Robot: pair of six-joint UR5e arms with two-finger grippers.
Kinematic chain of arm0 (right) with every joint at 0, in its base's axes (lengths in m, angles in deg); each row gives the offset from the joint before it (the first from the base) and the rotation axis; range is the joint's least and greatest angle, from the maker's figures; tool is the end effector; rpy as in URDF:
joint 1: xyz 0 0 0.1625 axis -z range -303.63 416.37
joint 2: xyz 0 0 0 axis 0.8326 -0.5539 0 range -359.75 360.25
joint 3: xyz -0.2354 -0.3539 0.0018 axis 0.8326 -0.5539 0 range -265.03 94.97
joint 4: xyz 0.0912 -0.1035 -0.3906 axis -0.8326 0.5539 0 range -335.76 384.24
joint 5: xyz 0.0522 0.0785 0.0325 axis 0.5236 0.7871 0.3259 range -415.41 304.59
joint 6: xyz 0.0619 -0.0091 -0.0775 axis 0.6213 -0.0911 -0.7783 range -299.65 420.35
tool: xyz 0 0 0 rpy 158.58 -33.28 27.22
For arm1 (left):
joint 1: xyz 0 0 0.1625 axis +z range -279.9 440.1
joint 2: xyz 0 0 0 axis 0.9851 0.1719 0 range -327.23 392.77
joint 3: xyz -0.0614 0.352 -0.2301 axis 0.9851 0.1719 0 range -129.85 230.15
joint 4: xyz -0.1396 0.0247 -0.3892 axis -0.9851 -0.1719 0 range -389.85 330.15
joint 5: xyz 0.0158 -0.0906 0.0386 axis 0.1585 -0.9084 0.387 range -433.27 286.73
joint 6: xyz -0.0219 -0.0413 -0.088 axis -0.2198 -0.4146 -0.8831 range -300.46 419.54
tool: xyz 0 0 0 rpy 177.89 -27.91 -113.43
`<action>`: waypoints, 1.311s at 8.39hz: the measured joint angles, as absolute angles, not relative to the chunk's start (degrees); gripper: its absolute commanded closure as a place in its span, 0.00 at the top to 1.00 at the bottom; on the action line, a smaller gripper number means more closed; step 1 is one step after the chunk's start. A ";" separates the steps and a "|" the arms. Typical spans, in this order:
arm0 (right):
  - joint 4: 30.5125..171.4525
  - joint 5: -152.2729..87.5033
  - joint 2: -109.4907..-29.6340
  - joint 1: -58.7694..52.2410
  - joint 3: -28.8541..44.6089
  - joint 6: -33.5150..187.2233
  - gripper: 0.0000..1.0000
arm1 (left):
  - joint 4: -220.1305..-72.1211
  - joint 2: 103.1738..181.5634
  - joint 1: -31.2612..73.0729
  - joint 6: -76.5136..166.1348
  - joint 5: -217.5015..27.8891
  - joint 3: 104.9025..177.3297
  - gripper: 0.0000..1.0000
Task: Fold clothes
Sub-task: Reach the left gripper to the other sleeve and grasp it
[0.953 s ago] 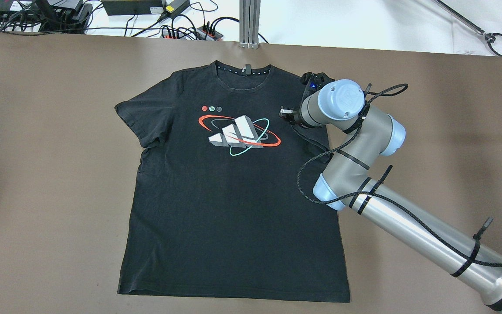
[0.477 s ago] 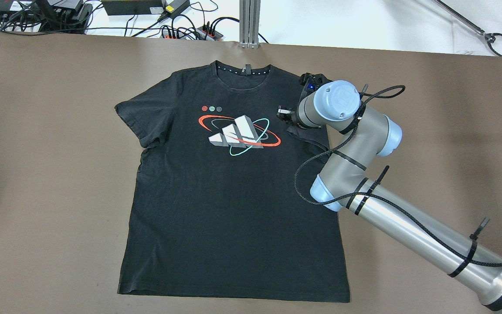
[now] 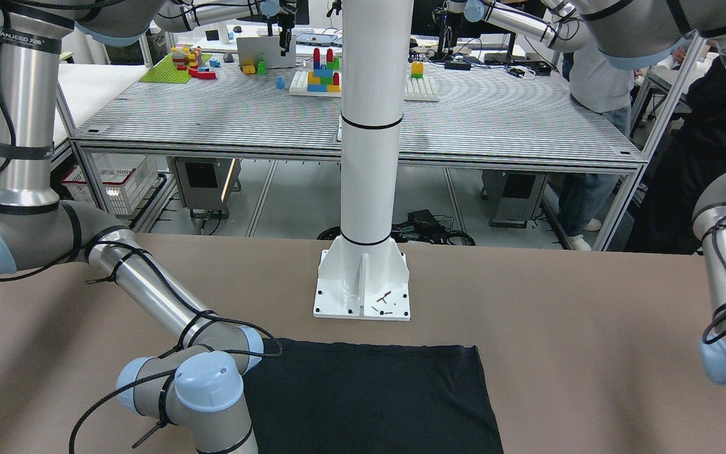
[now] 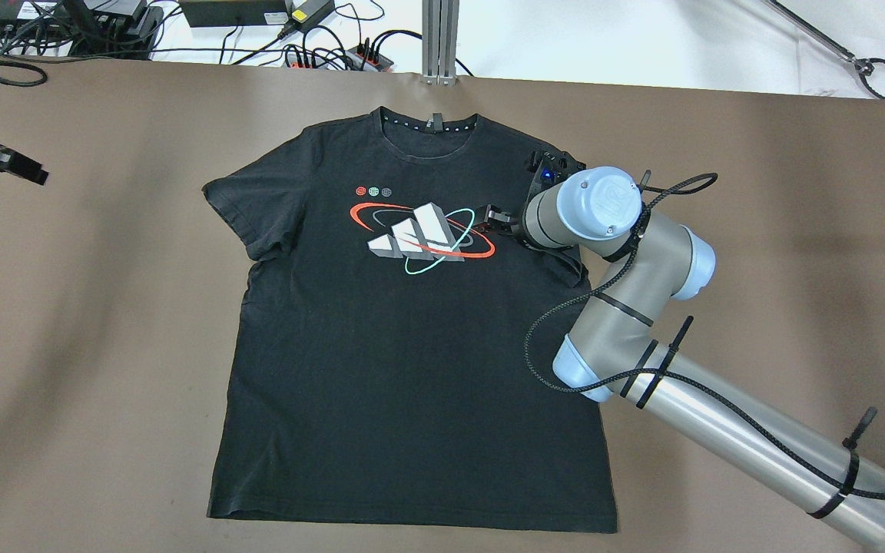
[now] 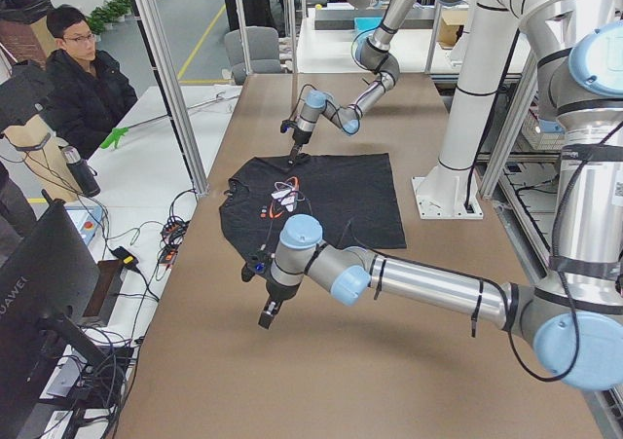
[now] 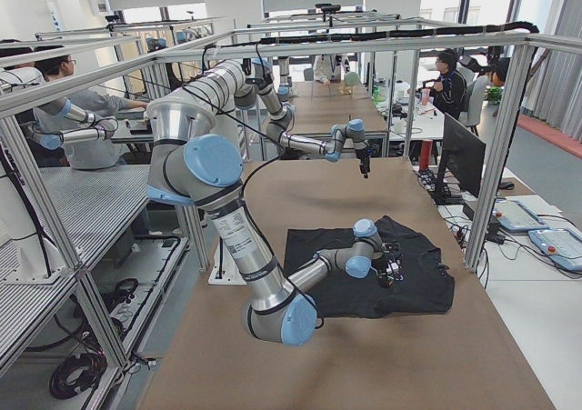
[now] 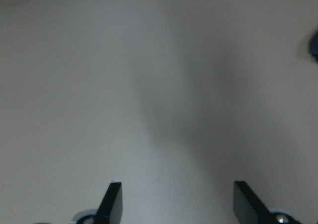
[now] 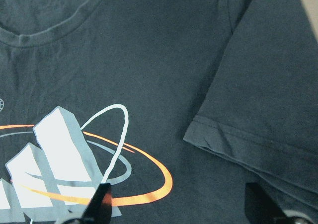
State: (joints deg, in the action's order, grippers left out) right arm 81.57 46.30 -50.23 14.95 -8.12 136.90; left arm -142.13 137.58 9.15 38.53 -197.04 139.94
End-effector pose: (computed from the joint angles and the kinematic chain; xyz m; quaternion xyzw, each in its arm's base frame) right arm -0.4926 -0.5853 0.2803 0.1473 -0.4763 0.1602 0.8519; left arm 0.1279 -0.6092 0.4810 0.1901 0.3625 0.0763 0.9092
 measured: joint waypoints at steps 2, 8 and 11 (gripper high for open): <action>81.58 46.24 -50.88 15.34 -7.42 136.86 0.94 | -142.90 146.56 13.58 32.92 -199.56 130.90 0.58; 81.69 46.60 -51.47 15.41 -5.18 136.82 0.94 | -156.37 159.43 18.29 24.50 -204.17 108.94 0.43; 81.71 46.63 -51.84 15.41 -4.67 136.82 0.94 | -159.49 160.54 19.59 24.14 -203.61 105.27 0.37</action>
